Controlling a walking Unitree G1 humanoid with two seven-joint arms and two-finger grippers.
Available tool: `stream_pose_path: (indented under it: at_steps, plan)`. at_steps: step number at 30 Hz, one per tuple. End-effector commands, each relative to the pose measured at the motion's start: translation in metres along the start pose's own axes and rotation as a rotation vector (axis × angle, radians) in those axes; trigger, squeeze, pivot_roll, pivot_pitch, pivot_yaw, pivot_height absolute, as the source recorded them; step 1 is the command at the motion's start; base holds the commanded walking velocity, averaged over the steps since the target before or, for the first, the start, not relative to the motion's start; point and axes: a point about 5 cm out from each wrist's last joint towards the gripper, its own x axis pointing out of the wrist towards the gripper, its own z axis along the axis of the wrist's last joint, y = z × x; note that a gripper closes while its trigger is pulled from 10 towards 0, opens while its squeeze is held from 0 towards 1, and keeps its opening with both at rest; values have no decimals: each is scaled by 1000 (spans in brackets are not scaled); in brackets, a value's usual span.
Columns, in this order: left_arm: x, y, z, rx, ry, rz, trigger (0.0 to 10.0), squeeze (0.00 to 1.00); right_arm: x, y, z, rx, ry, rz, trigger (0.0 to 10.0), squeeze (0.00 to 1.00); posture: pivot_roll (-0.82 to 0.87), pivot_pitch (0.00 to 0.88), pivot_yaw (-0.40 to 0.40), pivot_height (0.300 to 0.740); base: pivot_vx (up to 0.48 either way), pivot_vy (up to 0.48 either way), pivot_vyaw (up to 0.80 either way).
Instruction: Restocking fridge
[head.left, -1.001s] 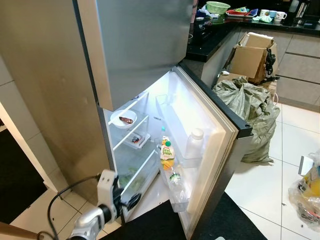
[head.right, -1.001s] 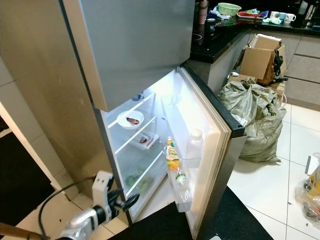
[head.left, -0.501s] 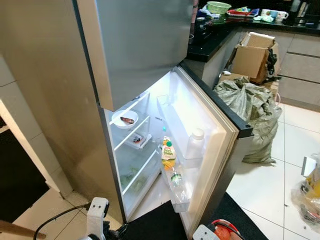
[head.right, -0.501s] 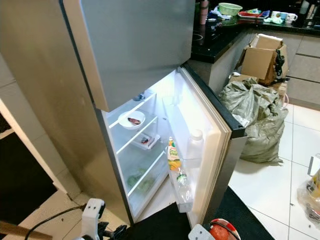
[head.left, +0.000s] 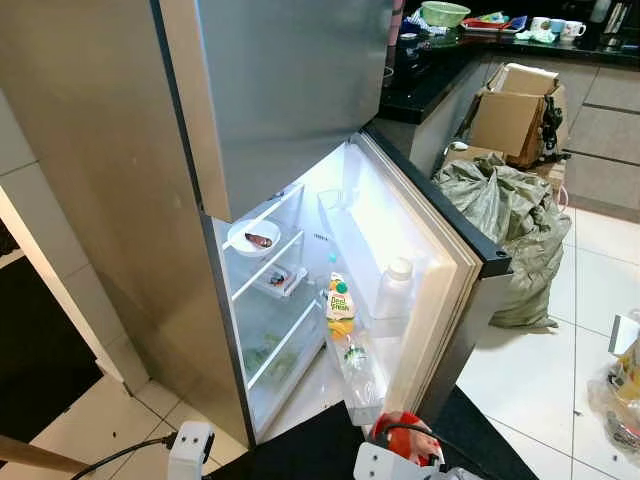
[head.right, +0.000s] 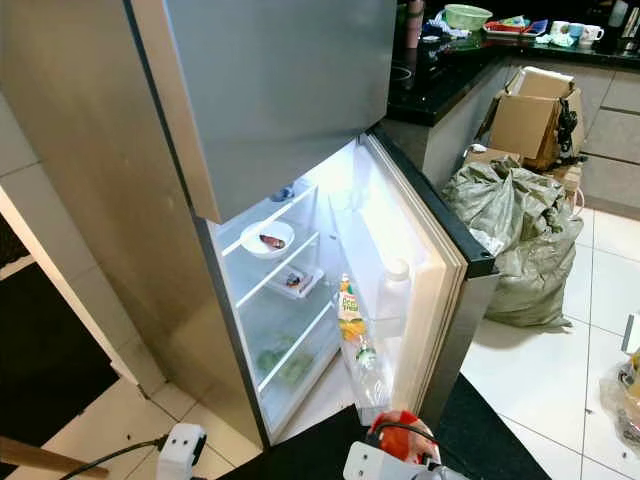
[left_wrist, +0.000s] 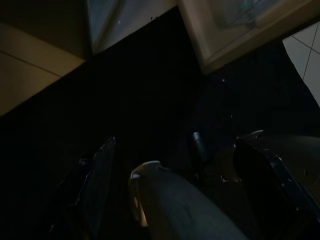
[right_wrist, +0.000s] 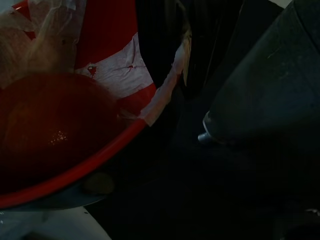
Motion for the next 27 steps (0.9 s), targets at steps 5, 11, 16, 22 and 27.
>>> stream_pose_path:
  at_steps: [5,11,16,22,27]
  plan:
    - [0,-1,-6,-8,23,10,10000,0,-4,-15,7,-191,47,52,10000,0,-29,0,-10,740,0,0,0]
    - [0,-3,-6,-11,22,6,10000,0,-6,-20,6,-294,106,77,10000,0,-27,0,-14,740,0,0,0]
    - [1,-4,-6,-12,22,5,10000,0,-7,-24,5,-340,132,88,10000,0,-26,0,-15,740,0,0,0]
    - [1,-4,-6,-13,20,2,10000,0,-14,-47,6,-400,193,-16,10000,0,-22,0,-15,740,0,0,0]
    - [1,-4,-7,-14,22,1,10000,0,-17,-53,2,-389,212,-41,10000,0,-22,0,-13,740,0,0,0]
